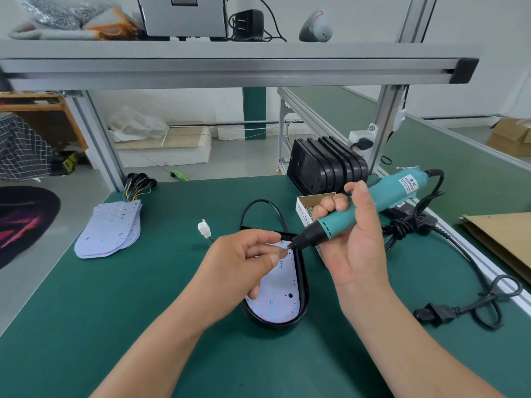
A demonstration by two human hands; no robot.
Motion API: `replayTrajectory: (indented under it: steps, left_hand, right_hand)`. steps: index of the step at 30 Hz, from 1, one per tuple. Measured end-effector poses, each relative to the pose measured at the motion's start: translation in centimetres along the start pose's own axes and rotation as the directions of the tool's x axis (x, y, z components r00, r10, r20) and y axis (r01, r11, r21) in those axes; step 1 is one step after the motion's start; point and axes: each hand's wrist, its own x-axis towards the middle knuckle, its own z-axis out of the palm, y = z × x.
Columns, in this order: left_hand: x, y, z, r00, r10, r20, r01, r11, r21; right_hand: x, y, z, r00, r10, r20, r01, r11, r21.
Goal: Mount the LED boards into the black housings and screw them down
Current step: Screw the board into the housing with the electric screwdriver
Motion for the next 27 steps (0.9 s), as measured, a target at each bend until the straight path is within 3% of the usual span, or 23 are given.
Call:
replayTrajectory:
  steps: [3, 6, 9, 14, 20, 27]
  left_hand:
    - [0.1, 0.2, -0.1, 0.998, 0.033, -0.049, -0.032, 0.999, 0.013]
    - [0.7, 0.0, -0.6, 0.957, 0.05, -0.286, -0.044, 0.999, 0.03]
    - [1.5, -0.9, -1.9, 0.881, 0.038, -0.472, 0.101, 0.959, 0.266]
    - [2.0, -2.9, -1.8, 0.918, -0.196, -0.345, 0.336, 0.847, 0.413]
    - [2.4, -3.5, -1.2, 0.945, -0.305, -0.123, 0.323, 0.93, 0.178]
    - [2.7, -4.0, -1.1, 0.942, -0.317, -0.114, 0.328, 0.939, 0.105]
  right_hand:
    - [0.1, 0.1, -0.2, 1.0, 0.0, 0.001, 0.0, 1.0, 0.004]
    - [0.4, 0.1, -0.5, 1.0, -0.008, 0.002, 0.008, 1.0, 0.0]
    - [1.0, -0.2, -0.9, 0.999, -0.034, -0.019, 0.034, 0.999, -0.021]
    - [2.4, -0.6, -2.3, 0.995, -0.078, -0.063, 0.072, 0.994, -0.084]
    - [3.5, 0.0, -3.5, 0.991, -0.107, -0.08, 0.091, 0.978, -0.185]
    - [3.8, 0.8, -3.7, 0.994, -0.105, -0.005, 0.1, 0.96, -0.262]
